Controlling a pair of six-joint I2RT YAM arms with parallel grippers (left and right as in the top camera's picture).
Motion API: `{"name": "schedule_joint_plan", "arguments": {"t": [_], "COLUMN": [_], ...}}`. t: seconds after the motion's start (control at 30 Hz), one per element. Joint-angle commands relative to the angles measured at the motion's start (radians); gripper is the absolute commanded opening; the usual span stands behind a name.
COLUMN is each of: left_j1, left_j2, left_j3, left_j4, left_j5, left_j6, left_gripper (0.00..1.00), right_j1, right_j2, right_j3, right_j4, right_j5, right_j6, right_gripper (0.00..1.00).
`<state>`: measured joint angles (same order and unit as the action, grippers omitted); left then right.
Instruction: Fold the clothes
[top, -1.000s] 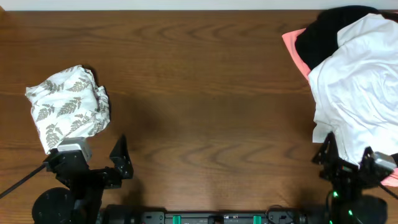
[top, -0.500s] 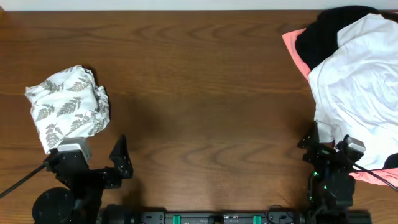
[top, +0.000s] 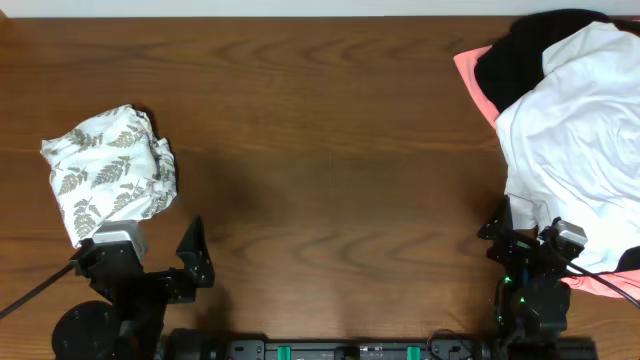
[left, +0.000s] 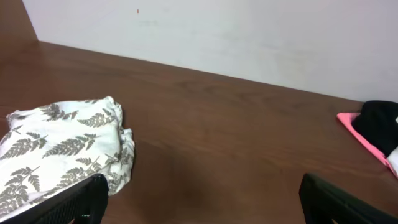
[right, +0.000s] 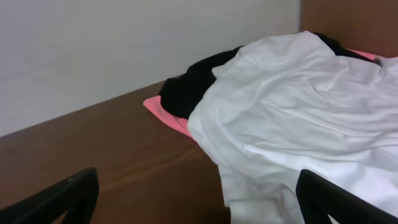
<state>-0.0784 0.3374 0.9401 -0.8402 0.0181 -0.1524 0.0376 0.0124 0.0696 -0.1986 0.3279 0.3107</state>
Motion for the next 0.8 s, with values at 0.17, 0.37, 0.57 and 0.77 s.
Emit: {"name": "schedule_joint_plan", "arguments": {"t": [0.17, 0.37, 0.57, 0.77], "left_j1": [0.004, 0.004, 0.004, 0.004], "left_j2": [-0.003, -0.003, -0.003, -0.003], "left_j3": [-0.001, -0.001, -0.001, -0.001], "left_j4": [0.002, 0.002, 0.002, 0.002], "left_j5": [-0.011, -0.011, -0.011, -0.011], "left_j6": [0.006, 0.006, 0.006, 0.006], "left_gripper": [0.98, 0.98, 0.98, 0.98], "right_j1": [-0.004, -0.004, -0.004, -0.004], "right_j2": [-0.006, -0.006, -0.006, -0.006], "right_j3": [-0.005, -0.005, -0.005, -0.005], "right_j4": [0.000, -0.001, 0.055, 0.098], "right_j5": [0.001, -0.056, -0.210, -0.250], "right_j6": [0.003, 0.003, -0.042, -0.249], "right_gripper": [0.99, 0.99, 0.99, 0.99]}}
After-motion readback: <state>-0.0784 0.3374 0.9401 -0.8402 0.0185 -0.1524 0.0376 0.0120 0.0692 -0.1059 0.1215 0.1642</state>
